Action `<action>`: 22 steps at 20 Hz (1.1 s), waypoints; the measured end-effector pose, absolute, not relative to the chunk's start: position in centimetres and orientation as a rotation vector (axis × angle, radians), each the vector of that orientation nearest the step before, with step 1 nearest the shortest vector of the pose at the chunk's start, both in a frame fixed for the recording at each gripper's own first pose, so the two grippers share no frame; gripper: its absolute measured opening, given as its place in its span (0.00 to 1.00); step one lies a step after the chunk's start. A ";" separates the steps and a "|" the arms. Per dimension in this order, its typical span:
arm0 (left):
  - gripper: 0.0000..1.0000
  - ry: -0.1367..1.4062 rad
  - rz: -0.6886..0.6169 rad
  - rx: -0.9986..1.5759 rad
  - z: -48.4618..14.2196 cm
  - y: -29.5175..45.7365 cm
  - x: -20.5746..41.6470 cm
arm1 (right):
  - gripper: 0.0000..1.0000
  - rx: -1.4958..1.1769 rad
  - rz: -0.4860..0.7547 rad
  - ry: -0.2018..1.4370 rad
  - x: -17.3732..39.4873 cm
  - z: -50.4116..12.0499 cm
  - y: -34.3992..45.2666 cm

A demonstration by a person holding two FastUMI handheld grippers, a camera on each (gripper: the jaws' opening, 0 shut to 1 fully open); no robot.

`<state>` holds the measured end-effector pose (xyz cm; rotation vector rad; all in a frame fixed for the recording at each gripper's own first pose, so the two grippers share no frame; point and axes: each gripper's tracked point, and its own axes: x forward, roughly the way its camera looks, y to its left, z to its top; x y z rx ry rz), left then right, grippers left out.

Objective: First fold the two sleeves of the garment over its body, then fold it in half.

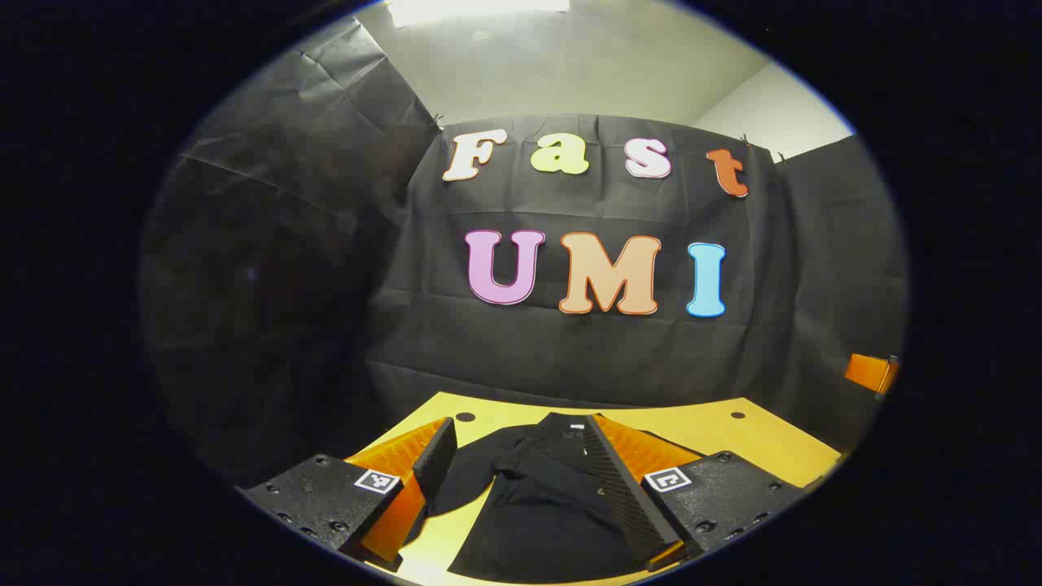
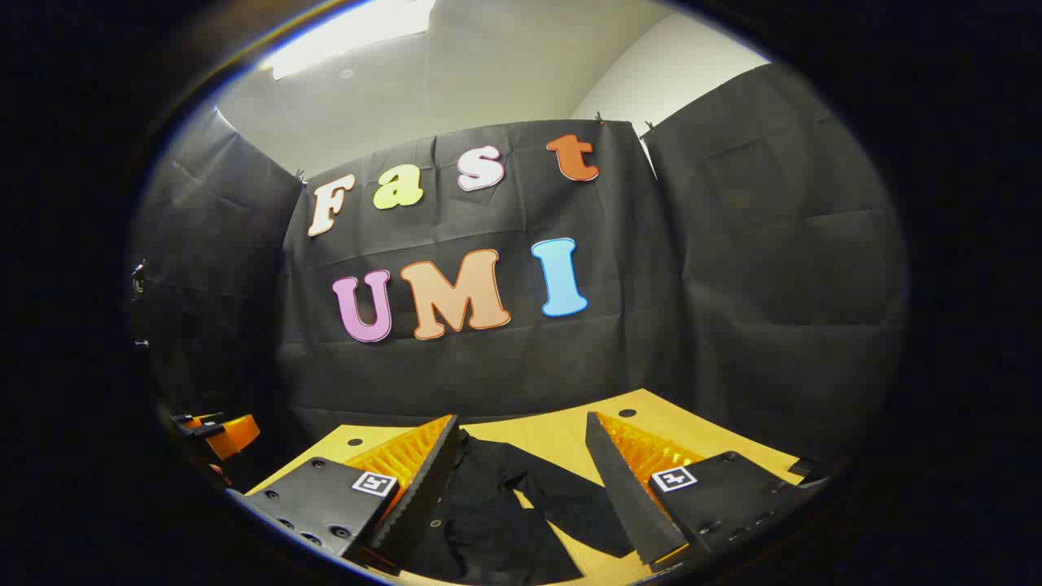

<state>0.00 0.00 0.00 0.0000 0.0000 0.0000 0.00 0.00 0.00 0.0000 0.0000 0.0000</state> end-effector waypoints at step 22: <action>0.94 0.060 -0.023 -0.029 -2.1 -1.4 1.3 | 0.94 0.045 -0.023 0.022 0.8 0.4 -2.6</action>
